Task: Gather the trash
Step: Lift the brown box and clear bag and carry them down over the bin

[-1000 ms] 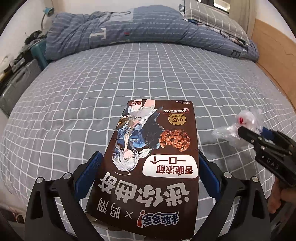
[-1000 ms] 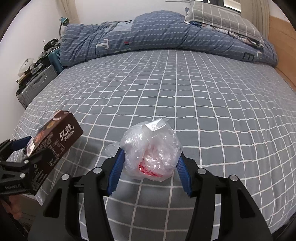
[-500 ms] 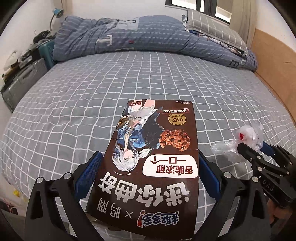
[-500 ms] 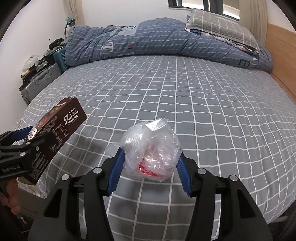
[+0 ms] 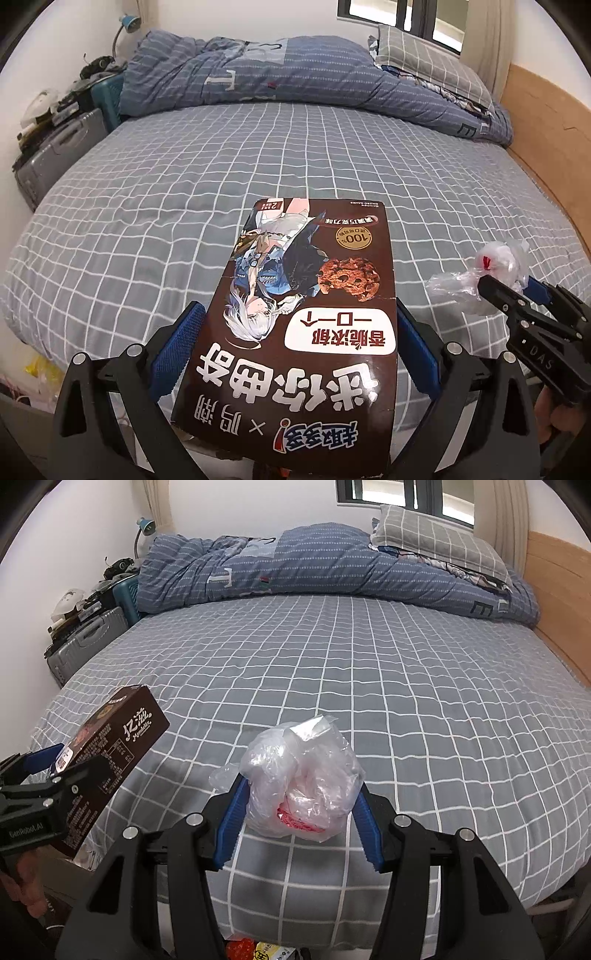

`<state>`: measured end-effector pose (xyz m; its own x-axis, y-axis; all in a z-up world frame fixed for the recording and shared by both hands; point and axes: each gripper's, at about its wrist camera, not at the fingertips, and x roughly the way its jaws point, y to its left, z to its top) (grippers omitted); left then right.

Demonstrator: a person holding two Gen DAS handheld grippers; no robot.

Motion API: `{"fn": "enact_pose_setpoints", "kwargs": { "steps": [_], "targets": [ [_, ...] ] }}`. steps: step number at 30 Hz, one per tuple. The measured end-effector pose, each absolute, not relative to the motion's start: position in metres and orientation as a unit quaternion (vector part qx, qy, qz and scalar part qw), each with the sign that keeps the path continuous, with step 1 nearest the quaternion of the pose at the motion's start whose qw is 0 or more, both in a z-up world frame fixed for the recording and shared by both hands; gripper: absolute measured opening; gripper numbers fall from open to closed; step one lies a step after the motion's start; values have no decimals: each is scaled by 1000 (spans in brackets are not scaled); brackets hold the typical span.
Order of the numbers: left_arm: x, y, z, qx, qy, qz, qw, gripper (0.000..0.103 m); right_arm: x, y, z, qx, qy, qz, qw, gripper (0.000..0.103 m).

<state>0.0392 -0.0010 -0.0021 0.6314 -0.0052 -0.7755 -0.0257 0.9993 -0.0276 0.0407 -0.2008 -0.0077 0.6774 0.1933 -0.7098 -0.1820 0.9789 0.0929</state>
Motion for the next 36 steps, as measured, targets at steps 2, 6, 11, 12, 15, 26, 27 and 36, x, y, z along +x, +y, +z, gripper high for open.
{"fn": "enact_pose_setpoints", "kwargs": {
  "steps": [2,6,11,12,15,26,27,36],
  "targets": [
    [32,-1,-1,-20,429,3,903,95,35,-201,-6,10,390,105,915,52],
    [16,-2,-1,-21,429,-1,903,95,19,-202,-3,15,388,109,915,52],
    [-3,-4,0,-23,429,-4,903,95,1,-205,-2,19,388,110,915,52],
    [-6,-4,0,-25,429,-4,903,95,-3,-206,-3,20,390,111,914,52],
    [-17,-7,1,-28,429,-2,903,95,-12,-204,-5,17,393,114,912,52],
    [-56,-12,-2,-32,433,-2,901,95,-49,-198,-7,13,393,121,912,52],
    [-60,-13,-3,-32,434,-2,900,95,-53,-197,-6,12,392,122,912,52],
    [-87,-13,-9,-35,444,-4,896,95,-75,-194,-19,10,407,123,905,52]
  ]
}}
